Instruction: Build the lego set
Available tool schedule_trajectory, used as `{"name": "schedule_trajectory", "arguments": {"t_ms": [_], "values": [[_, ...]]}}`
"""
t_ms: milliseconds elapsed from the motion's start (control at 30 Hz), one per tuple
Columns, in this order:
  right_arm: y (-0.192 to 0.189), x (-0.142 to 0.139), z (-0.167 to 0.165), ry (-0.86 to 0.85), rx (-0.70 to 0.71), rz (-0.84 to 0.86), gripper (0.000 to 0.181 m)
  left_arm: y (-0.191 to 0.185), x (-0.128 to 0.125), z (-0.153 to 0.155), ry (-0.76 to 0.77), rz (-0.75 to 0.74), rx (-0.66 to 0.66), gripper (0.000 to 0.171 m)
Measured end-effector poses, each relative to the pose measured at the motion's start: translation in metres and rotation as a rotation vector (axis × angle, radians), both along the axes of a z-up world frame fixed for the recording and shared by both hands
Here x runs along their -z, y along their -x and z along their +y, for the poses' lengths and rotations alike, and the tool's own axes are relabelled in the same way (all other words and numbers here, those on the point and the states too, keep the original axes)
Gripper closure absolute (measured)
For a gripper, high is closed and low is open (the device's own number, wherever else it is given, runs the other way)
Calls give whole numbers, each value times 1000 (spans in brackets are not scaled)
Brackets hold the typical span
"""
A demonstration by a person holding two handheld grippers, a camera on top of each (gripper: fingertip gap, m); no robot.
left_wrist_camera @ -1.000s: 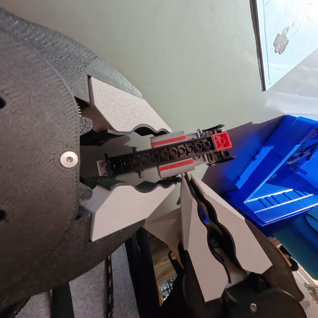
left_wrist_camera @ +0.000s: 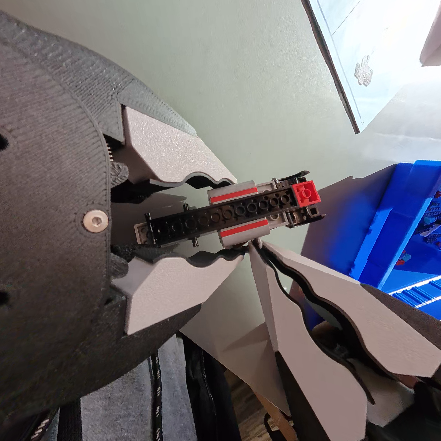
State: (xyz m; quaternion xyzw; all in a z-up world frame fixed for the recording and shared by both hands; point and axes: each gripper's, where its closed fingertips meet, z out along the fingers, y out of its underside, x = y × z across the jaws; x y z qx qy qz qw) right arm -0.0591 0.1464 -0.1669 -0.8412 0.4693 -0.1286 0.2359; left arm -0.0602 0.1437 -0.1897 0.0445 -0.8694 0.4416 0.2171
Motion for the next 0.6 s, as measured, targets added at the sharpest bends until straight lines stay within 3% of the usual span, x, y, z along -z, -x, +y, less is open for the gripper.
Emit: {"name": "schedule_trajectory", "arguments": {"t_ms": [300,600], "values": [[0,-4,4,-28,-74,-6,181,2,-3,0,27,28,8,120],[5,-15,4,-145,-150,-14,181,8,-11,0,63,229,38,120]]}}
